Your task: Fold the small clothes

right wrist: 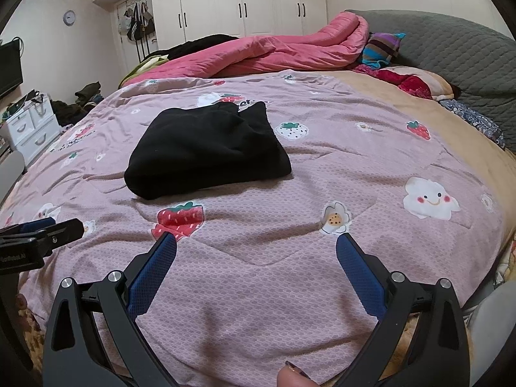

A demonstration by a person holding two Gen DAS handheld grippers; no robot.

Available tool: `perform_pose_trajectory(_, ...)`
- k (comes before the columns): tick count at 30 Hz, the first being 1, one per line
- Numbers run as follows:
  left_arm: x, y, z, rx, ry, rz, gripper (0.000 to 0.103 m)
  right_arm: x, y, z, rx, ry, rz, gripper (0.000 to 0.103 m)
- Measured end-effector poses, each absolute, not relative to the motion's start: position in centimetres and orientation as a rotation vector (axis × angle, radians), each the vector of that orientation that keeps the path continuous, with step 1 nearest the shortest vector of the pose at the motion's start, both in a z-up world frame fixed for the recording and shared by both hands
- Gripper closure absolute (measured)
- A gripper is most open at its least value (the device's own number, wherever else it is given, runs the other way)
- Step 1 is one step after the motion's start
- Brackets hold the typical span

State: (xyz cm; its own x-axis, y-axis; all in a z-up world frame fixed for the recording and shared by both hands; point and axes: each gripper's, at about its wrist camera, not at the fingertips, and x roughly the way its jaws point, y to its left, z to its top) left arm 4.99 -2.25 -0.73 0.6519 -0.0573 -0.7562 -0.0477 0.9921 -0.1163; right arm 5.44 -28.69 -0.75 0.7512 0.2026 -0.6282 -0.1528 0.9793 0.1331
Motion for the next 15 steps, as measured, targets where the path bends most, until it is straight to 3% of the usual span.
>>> perform_pose_trajectory(7,4.0,0.7,-0.3,-0.210,0.859,-0.001,0.009,4.7,-33.3,0.1,0.163,0.690,0.027,0.004)
perform_pose_trajectory(15,2.5,18.2,0.4,-0.282,0.861,0.350,0.009,-0.3,-51.6,-1.7,0.277,0.736,-0.558,0.004)
